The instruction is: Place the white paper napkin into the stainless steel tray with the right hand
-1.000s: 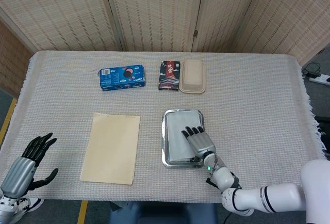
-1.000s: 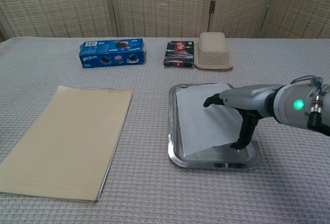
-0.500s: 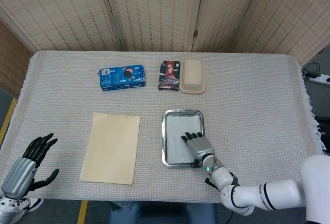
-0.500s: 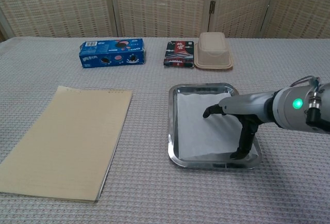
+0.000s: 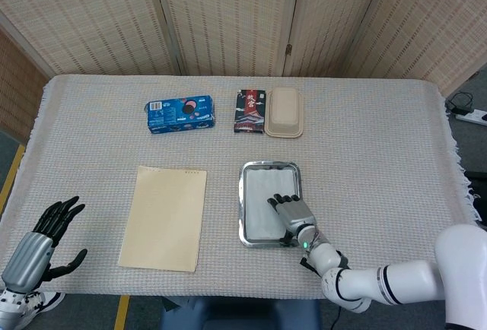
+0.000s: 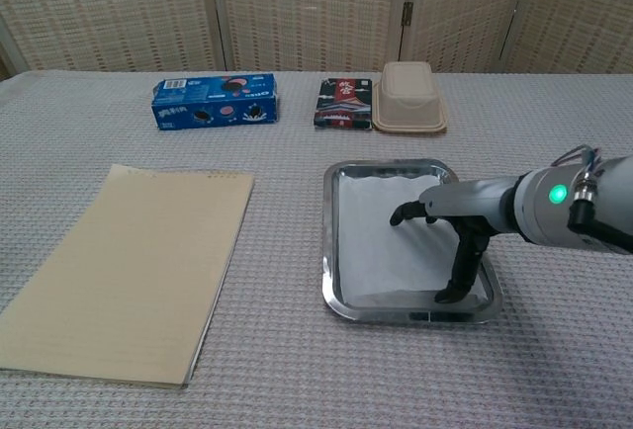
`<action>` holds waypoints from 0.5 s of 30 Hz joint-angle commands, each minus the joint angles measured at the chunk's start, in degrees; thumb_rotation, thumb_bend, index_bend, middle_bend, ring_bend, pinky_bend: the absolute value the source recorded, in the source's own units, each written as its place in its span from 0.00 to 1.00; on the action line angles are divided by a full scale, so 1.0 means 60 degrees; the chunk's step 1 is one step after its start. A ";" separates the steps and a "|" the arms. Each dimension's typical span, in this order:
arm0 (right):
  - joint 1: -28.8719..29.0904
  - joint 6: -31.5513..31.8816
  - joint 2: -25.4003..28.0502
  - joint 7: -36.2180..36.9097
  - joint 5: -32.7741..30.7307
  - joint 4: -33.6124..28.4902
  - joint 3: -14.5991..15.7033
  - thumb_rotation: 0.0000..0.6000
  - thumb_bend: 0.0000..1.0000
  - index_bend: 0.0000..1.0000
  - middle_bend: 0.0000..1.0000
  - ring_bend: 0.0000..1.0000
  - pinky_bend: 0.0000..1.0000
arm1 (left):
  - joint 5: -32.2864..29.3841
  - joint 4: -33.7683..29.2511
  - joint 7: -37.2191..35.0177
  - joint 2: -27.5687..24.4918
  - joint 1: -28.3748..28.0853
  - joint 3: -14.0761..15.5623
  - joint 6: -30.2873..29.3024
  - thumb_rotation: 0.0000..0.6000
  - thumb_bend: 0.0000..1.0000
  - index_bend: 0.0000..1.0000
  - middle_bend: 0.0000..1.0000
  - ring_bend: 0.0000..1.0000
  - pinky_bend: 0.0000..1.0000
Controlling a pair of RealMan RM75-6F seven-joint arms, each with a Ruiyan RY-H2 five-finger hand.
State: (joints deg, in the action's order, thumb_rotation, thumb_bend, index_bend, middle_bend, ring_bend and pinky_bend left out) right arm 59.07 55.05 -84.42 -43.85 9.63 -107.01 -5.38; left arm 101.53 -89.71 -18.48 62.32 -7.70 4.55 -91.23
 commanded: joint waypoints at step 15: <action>-0.0725 0.0808 0.1005 0.1083 0.3329 -0.1270 0.0517 1.00 0.25 0.00 0.00 0.00 0.00 | 0.0020 -0.0009 0.0171 0.0040 -0.0008 0.0006 0.0037 1.00 0.42 0.00 0.00 0.00 0.00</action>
State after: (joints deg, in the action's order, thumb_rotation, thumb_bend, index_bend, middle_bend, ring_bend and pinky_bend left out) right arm 56.51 57.52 -78.89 -39.04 25.66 -113.19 -3.07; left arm 101.63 -89.77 -17.46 62.55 -7.75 4.58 -91.00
